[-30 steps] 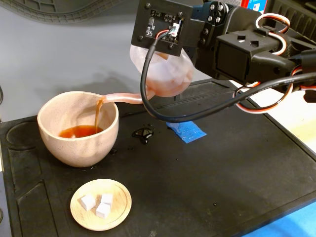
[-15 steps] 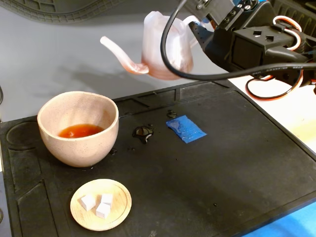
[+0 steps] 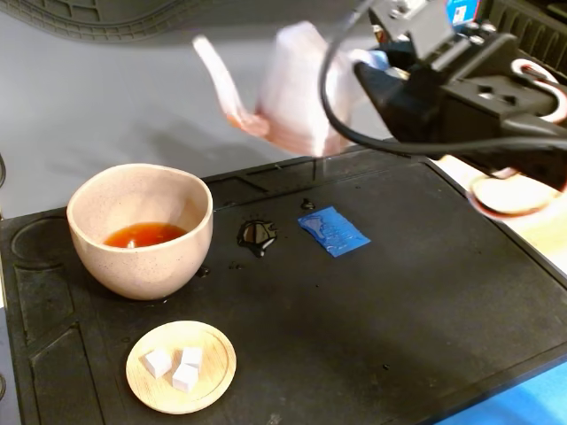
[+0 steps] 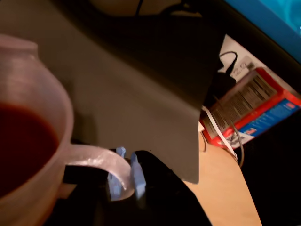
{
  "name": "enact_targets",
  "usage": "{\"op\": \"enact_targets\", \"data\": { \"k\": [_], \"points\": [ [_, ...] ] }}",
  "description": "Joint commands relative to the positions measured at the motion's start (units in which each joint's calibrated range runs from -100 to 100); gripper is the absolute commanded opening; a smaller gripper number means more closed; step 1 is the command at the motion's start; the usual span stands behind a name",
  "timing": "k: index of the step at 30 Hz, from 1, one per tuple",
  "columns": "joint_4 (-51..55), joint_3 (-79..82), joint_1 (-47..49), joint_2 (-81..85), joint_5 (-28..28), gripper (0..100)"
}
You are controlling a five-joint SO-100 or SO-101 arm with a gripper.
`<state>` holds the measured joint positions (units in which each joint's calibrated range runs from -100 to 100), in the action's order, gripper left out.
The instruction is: Pick up a kettle and pour liquid into a cup.
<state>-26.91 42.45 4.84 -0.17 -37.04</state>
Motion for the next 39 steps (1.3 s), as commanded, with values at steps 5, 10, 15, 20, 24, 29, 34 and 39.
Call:
{"op": "enact_targets", "data": {
  "k": [5,10,15,20,24,29,34,39],
  "points": [
    [-1.7,13.7,0.2,16.6,-2.5,1],
    [-1.7,28.3,-0.3,27.9,-2.7,1],
    [-11.8,35.4,-0.5,23.2,-3.0,1],
    [-26.5,33.7,-0.5,7.4,-3.0,1],
    [-29.1,27.9,-1.1,-1.2,-1.9,1],
    [-29.2,19.8,-1.8,-9.2,0.2,1],
    [-29.2,13.2,-1.8,-15.8,1.7,1],
    [-29.2,8.9,-1.8,-19.4,3.3,1]
  ]
}}
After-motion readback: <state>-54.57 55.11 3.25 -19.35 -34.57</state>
